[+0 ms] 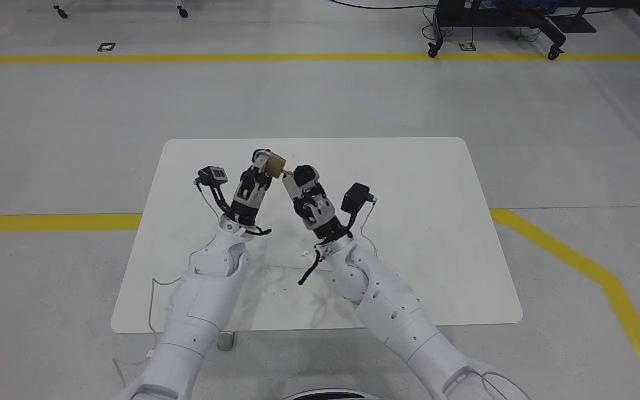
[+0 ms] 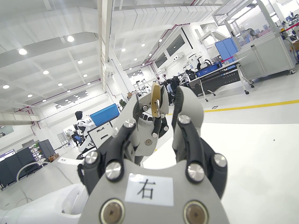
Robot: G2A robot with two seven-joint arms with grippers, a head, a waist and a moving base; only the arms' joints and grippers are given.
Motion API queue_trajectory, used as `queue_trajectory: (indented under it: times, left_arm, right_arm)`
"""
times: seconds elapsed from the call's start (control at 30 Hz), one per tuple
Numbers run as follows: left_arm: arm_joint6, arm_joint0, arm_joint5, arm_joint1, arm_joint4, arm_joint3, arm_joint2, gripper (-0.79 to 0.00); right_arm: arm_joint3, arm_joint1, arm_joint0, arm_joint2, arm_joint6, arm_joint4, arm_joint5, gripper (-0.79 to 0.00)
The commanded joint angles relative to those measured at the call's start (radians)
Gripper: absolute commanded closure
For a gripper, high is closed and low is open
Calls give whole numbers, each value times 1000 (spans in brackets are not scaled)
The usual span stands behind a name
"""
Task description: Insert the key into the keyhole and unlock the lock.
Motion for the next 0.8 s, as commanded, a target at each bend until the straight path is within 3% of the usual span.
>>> queue_trajectory:
  times: [0.0,0.07,0.13,0.23,0.3,0.4,0.47,0.57,0.77]
  left_arm:
    - [-16,-2,4,2,-23,4,-9,0]
    - [-31,0,6,4,-42,6,-16,0]
    - [-43,1,7,5,-50,6,-20,0]
    - [-44,2,8,7,-50,5,-27,0]
    - [-40,1,14,8,-49,5,-33,0]
    - [-47,-7,89,11,-50,12,-39,0]
    - [-68,-15,172,12,-85,11,-41,0]
    - [-139,-32,325,15,-171,15,-48,0]
    - [-388,-67,622,18,-463,70,-77,0]
  right_arm:
    - [-1,0,-1,2,-2,-3,2,-653]
    - [-3,1,-2,4,-1,-4,2,-573]
    - [-4,1,-3,5,1,-6,1,-579]
    - [-5,1,-4,7,1,-5,-3,-517]
    - [-6,2,-4,8,2,-6,-5,-283]
    - [-8,3,-4,9,2,-11,-20,0]
    - [-13,4,-6,8,-8,-19,-47,0]
    - [-7,10,-5,13,-1,8,-169,0]
    - [25,23,12,34,86,124,-402,0]
